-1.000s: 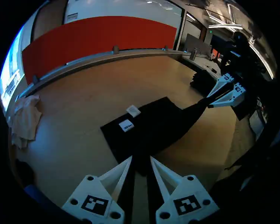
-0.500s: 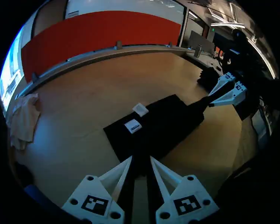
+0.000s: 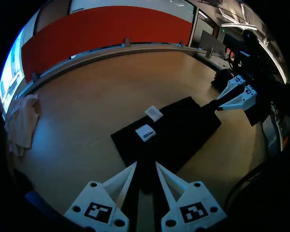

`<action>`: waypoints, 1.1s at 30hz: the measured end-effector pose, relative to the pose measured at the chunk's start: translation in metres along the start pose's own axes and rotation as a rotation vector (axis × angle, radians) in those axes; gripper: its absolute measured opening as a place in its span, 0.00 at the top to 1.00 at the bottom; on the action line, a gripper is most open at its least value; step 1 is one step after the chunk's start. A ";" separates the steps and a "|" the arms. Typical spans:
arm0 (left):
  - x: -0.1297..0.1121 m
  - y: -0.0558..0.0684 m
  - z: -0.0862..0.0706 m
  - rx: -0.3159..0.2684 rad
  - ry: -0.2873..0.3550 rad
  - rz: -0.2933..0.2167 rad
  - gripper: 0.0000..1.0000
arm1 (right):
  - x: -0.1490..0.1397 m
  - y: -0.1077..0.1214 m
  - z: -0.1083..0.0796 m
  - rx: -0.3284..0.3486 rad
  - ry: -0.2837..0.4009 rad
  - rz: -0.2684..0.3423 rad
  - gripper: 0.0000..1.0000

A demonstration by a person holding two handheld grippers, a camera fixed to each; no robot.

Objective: Fold towel

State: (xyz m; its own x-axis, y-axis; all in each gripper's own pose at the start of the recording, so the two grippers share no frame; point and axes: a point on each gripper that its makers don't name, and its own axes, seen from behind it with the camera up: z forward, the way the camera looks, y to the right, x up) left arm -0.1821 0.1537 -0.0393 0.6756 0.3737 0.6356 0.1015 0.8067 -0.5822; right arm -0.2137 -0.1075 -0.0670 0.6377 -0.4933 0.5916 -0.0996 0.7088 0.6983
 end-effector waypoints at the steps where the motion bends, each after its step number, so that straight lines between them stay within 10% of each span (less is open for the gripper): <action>1: 0.000 -0.002 0.002 0.003 0.000 -0.003 0.82 | 0.000 0.001 0.002 -0.003 -0.001 0.002 0.80; 23: -0.002 -0.026 0.039 0.062 -0.025 -0.007 0.76 | -0.006 0.022 0.033 -0.086 -0.008 0.062 0.62; 33: 0.002 -0.038 0.041 0.105 -0.021 0.039 0.46 | -0.005 0.044 0.038 -0.165 -0.002 0.068 0.37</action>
State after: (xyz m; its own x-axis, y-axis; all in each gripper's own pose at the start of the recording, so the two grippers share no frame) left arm -0.2144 0.1427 0.0046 0.6620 0.4143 0.6246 -0.0022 0.8344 -0.5511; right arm -0.2504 -0.0928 -0.0236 0.6325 -0.4419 0.6361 -0.0158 0.8138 0.5810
